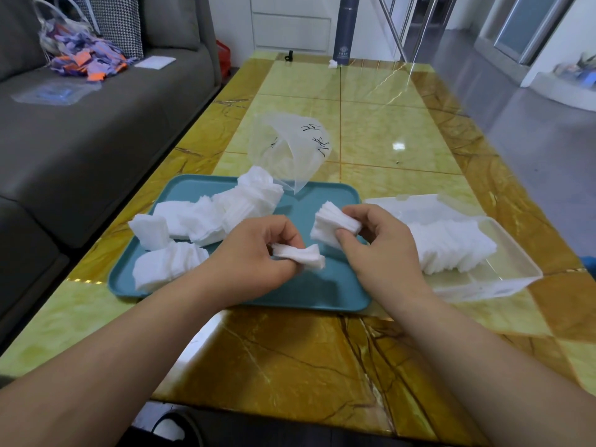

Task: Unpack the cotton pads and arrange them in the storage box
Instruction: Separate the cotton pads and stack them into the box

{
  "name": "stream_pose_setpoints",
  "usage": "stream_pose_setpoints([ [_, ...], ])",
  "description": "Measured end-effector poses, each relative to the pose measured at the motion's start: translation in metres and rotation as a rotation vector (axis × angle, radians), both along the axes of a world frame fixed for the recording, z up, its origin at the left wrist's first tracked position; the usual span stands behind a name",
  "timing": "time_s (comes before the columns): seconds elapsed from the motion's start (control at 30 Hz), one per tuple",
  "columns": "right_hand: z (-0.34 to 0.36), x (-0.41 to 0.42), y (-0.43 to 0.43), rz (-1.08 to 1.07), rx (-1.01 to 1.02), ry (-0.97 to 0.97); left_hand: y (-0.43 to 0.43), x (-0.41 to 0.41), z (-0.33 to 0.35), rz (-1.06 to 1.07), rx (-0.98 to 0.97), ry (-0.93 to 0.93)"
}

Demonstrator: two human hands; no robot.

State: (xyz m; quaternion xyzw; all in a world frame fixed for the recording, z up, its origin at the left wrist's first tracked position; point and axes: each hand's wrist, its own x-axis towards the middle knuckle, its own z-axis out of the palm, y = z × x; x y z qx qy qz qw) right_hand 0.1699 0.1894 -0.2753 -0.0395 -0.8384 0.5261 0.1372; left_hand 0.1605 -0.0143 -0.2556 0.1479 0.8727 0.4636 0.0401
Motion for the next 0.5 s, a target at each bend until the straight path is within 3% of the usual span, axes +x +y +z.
stream_pose_setpoints([
  [0.17,0.001,0.0015,-0.0016,0.123,-0.041,-0.091,0.0011,0.0026,0.0008,-0.132,-0.023,-0.054],
  [0.5,0.0038,0.0028,0.0002,0.324,-0.001,-0.15,0.0036,-0.0013,-0.0036,0.025,-0.021,-0.05],
])
